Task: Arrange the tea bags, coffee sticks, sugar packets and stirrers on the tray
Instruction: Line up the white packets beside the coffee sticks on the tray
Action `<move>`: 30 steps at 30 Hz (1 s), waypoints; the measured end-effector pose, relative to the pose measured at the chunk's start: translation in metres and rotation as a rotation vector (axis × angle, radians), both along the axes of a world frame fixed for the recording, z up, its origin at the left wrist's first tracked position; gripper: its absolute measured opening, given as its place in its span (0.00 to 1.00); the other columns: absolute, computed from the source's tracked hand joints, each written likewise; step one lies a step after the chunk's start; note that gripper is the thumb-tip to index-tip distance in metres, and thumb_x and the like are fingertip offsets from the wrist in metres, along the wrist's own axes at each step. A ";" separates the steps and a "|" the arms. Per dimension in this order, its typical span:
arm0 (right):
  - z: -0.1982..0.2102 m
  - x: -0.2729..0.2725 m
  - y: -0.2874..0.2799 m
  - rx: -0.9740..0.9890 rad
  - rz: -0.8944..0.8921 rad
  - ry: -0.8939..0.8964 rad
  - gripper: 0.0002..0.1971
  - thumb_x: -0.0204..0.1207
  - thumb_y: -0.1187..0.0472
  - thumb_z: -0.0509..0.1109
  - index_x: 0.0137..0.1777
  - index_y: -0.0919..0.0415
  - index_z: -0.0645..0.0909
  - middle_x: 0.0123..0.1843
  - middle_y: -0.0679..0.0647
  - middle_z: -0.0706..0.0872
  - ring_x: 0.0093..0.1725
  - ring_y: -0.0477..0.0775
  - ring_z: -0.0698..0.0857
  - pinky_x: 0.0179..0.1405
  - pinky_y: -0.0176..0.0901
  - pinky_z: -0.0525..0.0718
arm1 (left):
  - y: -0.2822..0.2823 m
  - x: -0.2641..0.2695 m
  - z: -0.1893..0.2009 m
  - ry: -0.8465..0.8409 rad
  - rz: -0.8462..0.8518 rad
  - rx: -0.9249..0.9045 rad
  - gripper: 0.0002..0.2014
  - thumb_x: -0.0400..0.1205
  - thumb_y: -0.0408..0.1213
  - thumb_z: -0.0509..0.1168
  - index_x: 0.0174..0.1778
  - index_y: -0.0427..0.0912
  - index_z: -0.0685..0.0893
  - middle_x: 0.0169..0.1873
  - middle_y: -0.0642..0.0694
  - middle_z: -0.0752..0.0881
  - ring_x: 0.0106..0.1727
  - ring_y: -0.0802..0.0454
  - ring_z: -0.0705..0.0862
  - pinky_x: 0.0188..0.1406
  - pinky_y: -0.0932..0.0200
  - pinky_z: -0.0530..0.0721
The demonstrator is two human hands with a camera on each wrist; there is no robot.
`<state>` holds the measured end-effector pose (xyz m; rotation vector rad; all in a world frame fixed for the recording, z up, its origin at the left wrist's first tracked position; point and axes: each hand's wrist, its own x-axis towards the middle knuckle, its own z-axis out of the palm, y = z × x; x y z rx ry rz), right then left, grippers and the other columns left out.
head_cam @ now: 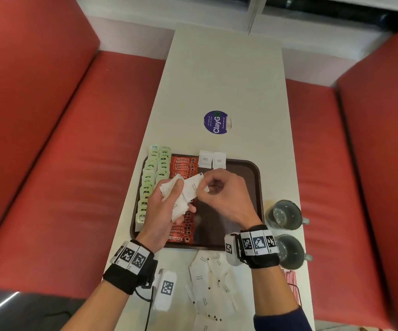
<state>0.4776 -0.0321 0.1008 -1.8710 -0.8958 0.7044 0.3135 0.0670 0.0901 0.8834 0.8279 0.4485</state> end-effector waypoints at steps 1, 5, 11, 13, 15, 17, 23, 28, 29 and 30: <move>0.001 0.001 0.000 -0.010 0.015 -0.006 0.07 0.73 0.61 0.87 0.44 0.49 0.92 0.51 0.43 0.94 0.51 0.50 0.94 0.55 0.55 0.94 | 0.000 0.000 -0.001 0.017 0.008 0.019 0.20 0.90 0.47 0.72 0.75 0.45 0.79 0.60 0.35 0.93 0.39 0.41 0.91 0.16 0.62 0.73; 0.006 0.004 0.001 0.059 0.008 0.057 0.12 0.75 0.65 0.87 0.50 0.53 0.87 0.49 0.47 0.94 0.47 0.50 0.93 0.53 0.51 0.94 | -0.001 -0.001 -0.002 0.078 0.065 0.051 0.20 0.86 0.33 0.78 0.72 0.48 0.81 0.57 0.39 0.95 0.36 0.46 0.90 0.19 0.64 0.76; 0.002 -0.005 0.008 0.159 -0.148 0.257 0.10 0.82 0.61 0.84 0.61 0.56 0.91 0.53 0.51 0.98 0.55 0.53 0.96 0.60 0.54 0.95 | -0.002 0.002 0.001 0.090 0.081 0.087 0.20 0.85 0.33 0.79 0.69 0.50 0.82 0.54 0.43 0.96 0.36 0.49 0.89 0.20 0.65 0.75; -0.003 -0.007 0.008 0.094 -0.112 0.216 0.08 0.85 0.56 0.82 0.62 0.52 0.93 0.54 0.48 0.97 0.53 0.52 0.96 0.59 0.56 0.95 | -0.002 0.003 0.001 0.097 0.092 0.100 0.19 0.85 0.32 0.79 0.69 0.49 0.83 0.54 0.42 0.96 0.35 0.49 0.89 0.20 0.64 0.73; -0.007 -0.008 0.008 0.058 -0.079 0.200 0.08 0.87 0.54 0.80 0.62 0.51 0.93 0.49 0.50 0.97 0.46 0.54 0.96 0.54 0.55 0.96 | -0.003 0.003 0.001 0.097 0.108 0.094 0.19 0.85 0.33 0.79 0.69 0.48 0.83 0.54 0.41 0.96 0.36 0.49 0.90 0.20 0.64 0.75; -0.009 -0.007 0.008 0.048 -0.064 0.173 0.07 0.87 0.55 0.80 0.62 0.51 0.93 0.45 0.51 0.96 0.43 0.53 0.95 0.51 0.49 0.95 | -0.003 0.002 0.000 0.095 0.132 0.081 0.19 0.85 0.35 0.79 0.69 0.48 0.83 0.54 0.40 0.96 0.37 0.47 0.90 0.20 0.64 0.77; -0.013 -0.007 0.012 0.008 -0.033 0.172 0.14 0.81 0.54 0.86 0.63 0.49 0.91 0.49 0.47 0.97 0.50 0.47 0.95 0.53 0.39 0.91 | -0.002 0.002 -0.001 0.104 0.216 0.062 0.20 0.84 0.36 0.80 0.70 0.49 0.83 0.55 0.41 0.96 0.39 0.47 0.90 0.21 0.64 0.78; -0.022 -0.013 0.013 0.005 -0.113 0.373 0.16 0.77 0.60 0.89 0.59 0.59 0.86 0.49 0.55 0.98 0.50 0.59 0.97 0.56 0.57 0.97 | -0.001 0.004 -0.004 0.104 0.226 0.071 0.22 0.84 0.38 0.81 0.71 0.50 0.83 0.56 0.42 0.96 0.41 0.45 0.91 0.28 0.58 0.81; -0.024 -0.012 0.013 0.007 -0.138 0.373 0.17 0.77 0.60 0.89 0.58 0.60 0.86 0.49 0.56 0.98 0.49 0.59 0.98 0.55 0.56 0.97 | 0.000 0.003 -0.005 0.112 0.226 0.066 0.22 0.84 0.39 0.81 0.72 0.51 0.83 0.56 0.42 0.96 0.42 0.45 0.91 0.29 0.57 0.81; -0.026 -0.010 0.013 0.007 -0.172 0.363 0.16 0.76 0.61 0.89 0.57 0.60 0.86 0.48 0.56 0.98 0.48 0.59 0.98 0.53 0.54 0.97 | 0.000 0.002 -0.006 0.118 0.228 0.058 0.22 0.83 0.40 0.81 0.72 0.51 0.83 0.56 0.43 0.96 0.42 0.45 0.92 0.30 0.57 0.80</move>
